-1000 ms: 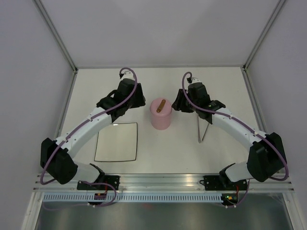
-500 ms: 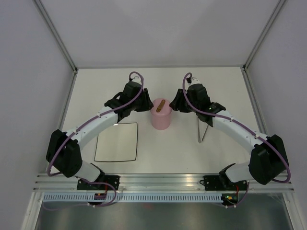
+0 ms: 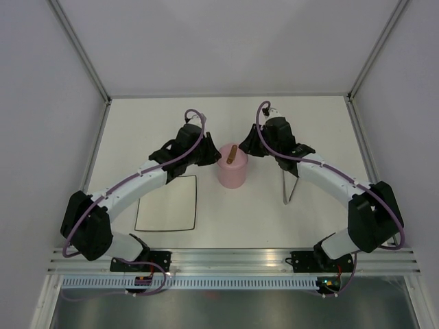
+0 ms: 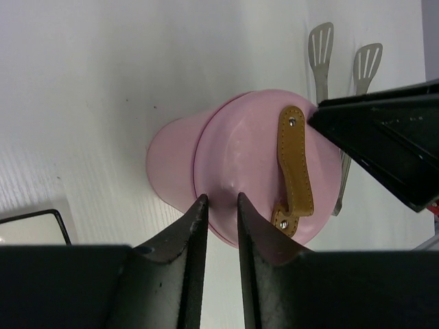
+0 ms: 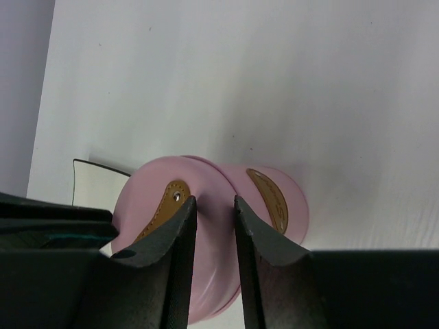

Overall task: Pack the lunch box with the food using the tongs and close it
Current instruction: Close the box lid on the packing box.

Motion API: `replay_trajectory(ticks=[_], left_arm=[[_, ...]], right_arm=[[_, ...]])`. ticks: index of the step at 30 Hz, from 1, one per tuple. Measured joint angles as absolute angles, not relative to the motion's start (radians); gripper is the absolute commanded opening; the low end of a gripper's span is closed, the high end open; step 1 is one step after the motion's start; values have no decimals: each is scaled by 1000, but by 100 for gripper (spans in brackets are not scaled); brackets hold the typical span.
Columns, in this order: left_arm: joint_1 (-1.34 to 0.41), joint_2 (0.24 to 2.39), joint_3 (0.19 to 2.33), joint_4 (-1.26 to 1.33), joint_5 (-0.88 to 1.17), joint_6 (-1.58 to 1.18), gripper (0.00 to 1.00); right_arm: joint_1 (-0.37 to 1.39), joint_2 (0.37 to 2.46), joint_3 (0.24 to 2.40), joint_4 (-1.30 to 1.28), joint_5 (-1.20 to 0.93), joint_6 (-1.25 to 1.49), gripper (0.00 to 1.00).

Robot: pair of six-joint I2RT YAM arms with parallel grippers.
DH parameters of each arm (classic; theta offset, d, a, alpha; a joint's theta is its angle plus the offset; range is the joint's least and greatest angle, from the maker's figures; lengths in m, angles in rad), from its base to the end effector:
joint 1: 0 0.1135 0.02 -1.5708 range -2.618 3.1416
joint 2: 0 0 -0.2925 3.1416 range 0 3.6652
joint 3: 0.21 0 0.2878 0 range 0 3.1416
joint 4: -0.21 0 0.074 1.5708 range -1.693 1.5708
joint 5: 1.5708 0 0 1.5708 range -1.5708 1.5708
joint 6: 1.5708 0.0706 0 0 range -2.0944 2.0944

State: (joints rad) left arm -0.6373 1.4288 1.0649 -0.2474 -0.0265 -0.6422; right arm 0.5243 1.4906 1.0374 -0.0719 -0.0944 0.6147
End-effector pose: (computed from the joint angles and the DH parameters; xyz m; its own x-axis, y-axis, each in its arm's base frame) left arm 0.3076 -0.2254 0.2760 -0.7152 -0.2155 -0.6649 0.1861 0.8582 -0.4783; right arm 0.3436 0.2064 0.2634 -0.6827 0.2685 -0.6796 -0.2145 0.8154 0.5376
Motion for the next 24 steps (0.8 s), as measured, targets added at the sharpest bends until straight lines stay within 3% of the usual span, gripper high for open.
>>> replay_trajectory(ticks=[19, 22, 24], left_arm=[[-829, 1381, 1014, -284, -68, -736, 20], [-833, 1381, 1014, -297, -68, -737, 20], [-833, 1380, 1014, -310, -80, -737, 21]], right_arm=[[536, 1603, 1085, 38, -110, 609, 32], [545, 1616, 1112, 7, -112, 589, 37], [550, 1617, 1138, -37, -109, 570, 47]])
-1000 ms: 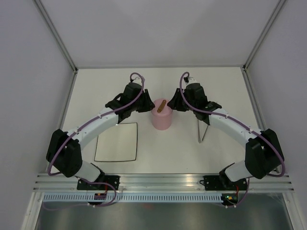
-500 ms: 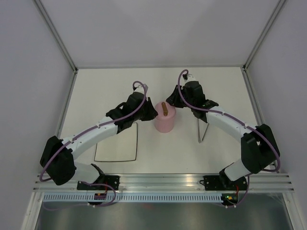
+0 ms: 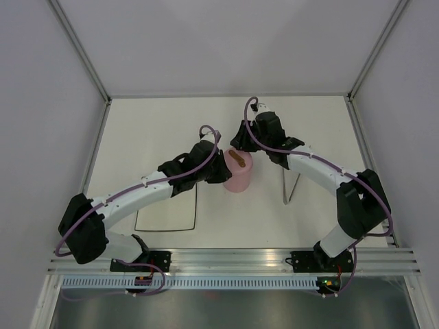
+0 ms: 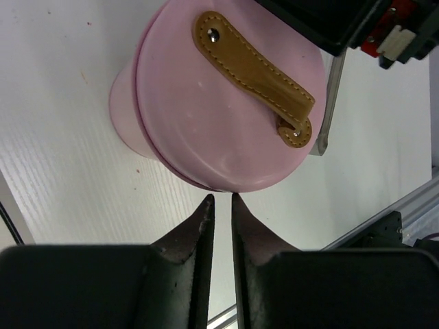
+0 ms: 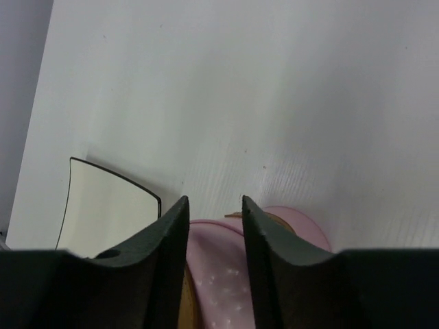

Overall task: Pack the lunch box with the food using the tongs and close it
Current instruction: Close the box lid on the packing box.

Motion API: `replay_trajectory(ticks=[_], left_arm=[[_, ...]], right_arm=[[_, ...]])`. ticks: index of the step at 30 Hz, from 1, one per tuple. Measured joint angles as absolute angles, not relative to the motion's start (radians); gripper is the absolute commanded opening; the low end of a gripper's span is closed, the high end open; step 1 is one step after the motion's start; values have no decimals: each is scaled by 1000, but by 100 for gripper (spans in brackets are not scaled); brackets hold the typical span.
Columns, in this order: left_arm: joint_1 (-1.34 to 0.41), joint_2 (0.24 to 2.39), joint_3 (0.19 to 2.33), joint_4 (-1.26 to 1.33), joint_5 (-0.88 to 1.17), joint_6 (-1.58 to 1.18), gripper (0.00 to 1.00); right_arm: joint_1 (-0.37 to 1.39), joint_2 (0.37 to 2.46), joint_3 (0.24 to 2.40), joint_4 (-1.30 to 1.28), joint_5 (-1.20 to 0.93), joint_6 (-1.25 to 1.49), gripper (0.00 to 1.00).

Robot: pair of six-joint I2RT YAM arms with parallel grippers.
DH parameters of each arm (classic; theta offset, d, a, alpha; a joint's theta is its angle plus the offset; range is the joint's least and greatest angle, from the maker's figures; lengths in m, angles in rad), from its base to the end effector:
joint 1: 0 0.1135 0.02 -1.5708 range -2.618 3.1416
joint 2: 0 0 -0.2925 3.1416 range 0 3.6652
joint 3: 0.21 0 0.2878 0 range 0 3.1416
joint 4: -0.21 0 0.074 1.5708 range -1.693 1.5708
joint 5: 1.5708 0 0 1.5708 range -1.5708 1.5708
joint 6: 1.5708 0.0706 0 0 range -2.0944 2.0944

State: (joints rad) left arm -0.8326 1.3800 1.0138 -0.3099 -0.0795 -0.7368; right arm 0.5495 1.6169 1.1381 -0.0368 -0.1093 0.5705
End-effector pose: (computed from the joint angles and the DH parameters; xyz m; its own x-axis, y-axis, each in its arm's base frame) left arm 0.2474 -0.2636 0.2656 -0.7793 -0.1387 -0.6111 0.2323 0.8418 -0.4873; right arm 0.3681 0.2345 0.2582 -0.6779 0.2143 -0.7032 -0.2780 0.8108 0.5151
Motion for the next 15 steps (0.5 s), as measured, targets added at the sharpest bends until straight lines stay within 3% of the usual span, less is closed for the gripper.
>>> replay_trajectory(ticks=[2, 8, 13, 15], left_arm=[[-832, 1374, 1014, -318, -99, -736, 23], [-830, 1321, 1037, -354, -167, -725, 32], [-818, 1283, 1047, -371, -218, -714, 43], [-808, 1282, 1047, -376, -226, -712, 53]], right_arm=[[550, 1617, 1176, -95, -109, 545, 59], [511, 1597, 1342, -269, -132, 412, 83], [496, 1505, 1383, -371, -145, 311, 81], [498, 1471, 1376, -403, -173, 282, 80]])
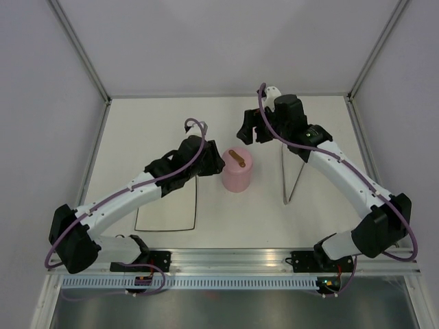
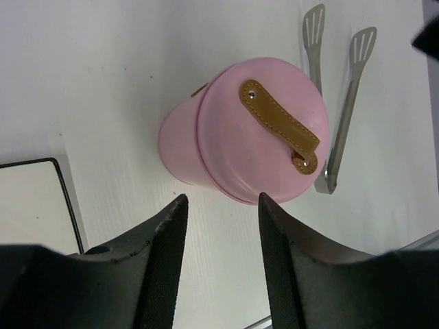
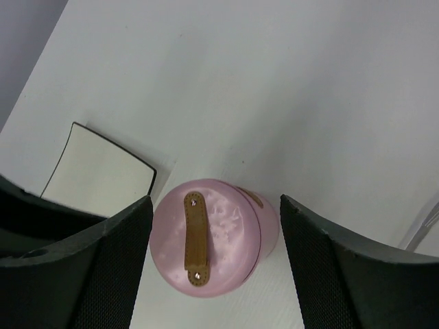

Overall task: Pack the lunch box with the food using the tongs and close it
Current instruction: Close the box lid on the packing box.

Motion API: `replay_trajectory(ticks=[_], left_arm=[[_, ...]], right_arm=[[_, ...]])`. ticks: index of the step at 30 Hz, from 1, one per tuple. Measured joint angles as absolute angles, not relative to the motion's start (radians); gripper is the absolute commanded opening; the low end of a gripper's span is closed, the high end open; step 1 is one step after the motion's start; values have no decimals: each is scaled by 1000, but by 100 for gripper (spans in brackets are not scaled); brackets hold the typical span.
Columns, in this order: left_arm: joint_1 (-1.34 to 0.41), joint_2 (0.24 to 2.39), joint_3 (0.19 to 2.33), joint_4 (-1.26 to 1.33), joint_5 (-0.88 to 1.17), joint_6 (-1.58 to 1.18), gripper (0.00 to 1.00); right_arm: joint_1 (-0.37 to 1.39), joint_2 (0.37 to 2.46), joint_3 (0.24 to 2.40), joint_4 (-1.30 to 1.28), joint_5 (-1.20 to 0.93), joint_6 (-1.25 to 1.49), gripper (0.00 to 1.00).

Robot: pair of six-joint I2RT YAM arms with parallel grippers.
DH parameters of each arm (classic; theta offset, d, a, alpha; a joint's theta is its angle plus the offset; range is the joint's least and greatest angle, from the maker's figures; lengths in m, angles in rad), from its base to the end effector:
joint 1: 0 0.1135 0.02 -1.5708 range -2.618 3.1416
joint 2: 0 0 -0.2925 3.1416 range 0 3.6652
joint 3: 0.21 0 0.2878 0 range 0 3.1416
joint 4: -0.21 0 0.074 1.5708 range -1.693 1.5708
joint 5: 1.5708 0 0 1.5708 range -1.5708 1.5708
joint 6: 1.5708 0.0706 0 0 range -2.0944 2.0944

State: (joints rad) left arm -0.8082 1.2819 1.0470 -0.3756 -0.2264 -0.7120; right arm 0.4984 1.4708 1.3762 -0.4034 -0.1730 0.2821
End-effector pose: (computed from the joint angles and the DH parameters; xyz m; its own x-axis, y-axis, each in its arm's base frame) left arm 0.2473 -0.2359 0.3049 -0.6771 -0.2129 -0.7044 0.1785 0.8811 -0.4379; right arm 0.3480 0.2032 0.3691 -0.5710 0.0014 -0.8209 -0.4630 0.8252 0.3235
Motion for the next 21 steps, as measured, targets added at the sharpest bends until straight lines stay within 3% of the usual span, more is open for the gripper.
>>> replay_trajectory(ticks=[3, 21], left_arm=[[-784, 1282, 1045, -390, -225, -710, 57], [-708, 1183, 901, -422, -232, -713, 57]], right_arm=[[511, 1428, 1332, -424, -213, 243, 80], [640, 1455, 1240, -466, -200, 139, 73]])
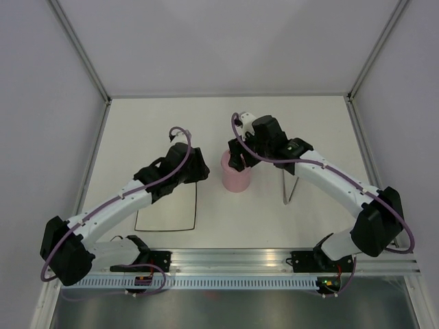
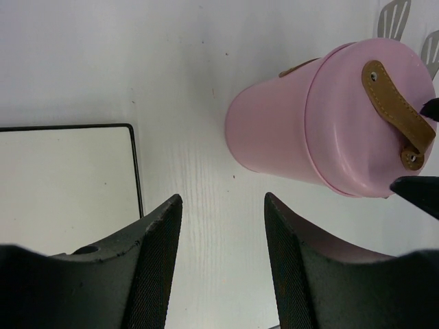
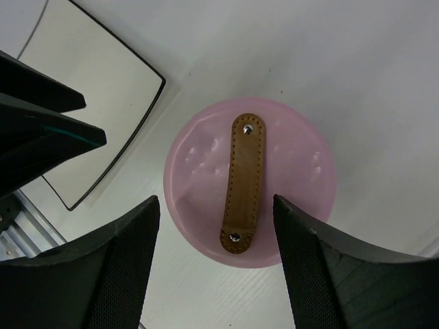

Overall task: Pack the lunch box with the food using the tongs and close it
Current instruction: Close the box lid on the packing box, then reset both arms

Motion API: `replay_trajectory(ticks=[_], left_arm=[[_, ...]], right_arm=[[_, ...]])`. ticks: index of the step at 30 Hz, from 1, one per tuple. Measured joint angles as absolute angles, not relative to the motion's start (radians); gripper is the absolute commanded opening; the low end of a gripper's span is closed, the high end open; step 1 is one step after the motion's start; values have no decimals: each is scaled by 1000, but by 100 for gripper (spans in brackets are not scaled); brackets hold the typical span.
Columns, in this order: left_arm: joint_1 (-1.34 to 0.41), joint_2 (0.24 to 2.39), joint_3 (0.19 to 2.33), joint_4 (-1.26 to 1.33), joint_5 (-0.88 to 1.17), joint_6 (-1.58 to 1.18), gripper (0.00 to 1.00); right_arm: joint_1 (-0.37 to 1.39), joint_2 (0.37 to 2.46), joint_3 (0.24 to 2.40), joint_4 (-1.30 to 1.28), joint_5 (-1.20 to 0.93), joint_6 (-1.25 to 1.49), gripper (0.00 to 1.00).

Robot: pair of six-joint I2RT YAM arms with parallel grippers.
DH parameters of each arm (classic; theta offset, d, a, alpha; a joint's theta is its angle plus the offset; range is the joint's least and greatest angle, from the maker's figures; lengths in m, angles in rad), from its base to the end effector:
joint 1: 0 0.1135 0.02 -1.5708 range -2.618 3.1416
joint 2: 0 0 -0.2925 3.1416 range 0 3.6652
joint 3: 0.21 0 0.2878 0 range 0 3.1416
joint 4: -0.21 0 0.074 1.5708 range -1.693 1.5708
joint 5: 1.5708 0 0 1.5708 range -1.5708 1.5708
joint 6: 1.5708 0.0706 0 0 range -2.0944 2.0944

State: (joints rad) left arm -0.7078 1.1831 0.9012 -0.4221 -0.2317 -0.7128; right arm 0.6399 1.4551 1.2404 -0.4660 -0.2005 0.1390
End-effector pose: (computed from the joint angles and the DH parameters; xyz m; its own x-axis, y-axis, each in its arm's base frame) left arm 0.2425 -0.1862 0.2712 -0.6989 -0.2396 -0.6739 0.0565 0.9208 -0.3860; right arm 0.3007 0.2413 0.3126 -0.5982 -0.2760 -0.7523 -0.6325 0.7391 0.2318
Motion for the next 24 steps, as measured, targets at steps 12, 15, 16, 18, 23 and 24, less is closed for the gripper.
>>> replay_trajectory(ticks=[12, 15, 16, 18, 23, 24], left_arm=[[-702, 1048, 833, -446, -253, -725, 58], [-702, 1011, 802, -459, -262, -733, 61], [-702, 1006, 796, -461, -262, -734, 67], [-702, 1005, 786, -472, -262, -738, 74], [-698, 1003, 783, -485, -263, -736, 94], [-695, 1001, 783, -485, -263, -734, 97]], right_arm=[[665, 1531, 1233, -362, -81, 137, 68], [665, 1526, 1232, -376, -54, 140, 69], [665, 1525, 1233, -379, -48, 144, 71], [665, 1520, 1234, -385, -42, 155, 82], [665, 1478, 1260, -479, -12, 199, 98], [665, 1467, 1279, -500, 5, 206, 98]])
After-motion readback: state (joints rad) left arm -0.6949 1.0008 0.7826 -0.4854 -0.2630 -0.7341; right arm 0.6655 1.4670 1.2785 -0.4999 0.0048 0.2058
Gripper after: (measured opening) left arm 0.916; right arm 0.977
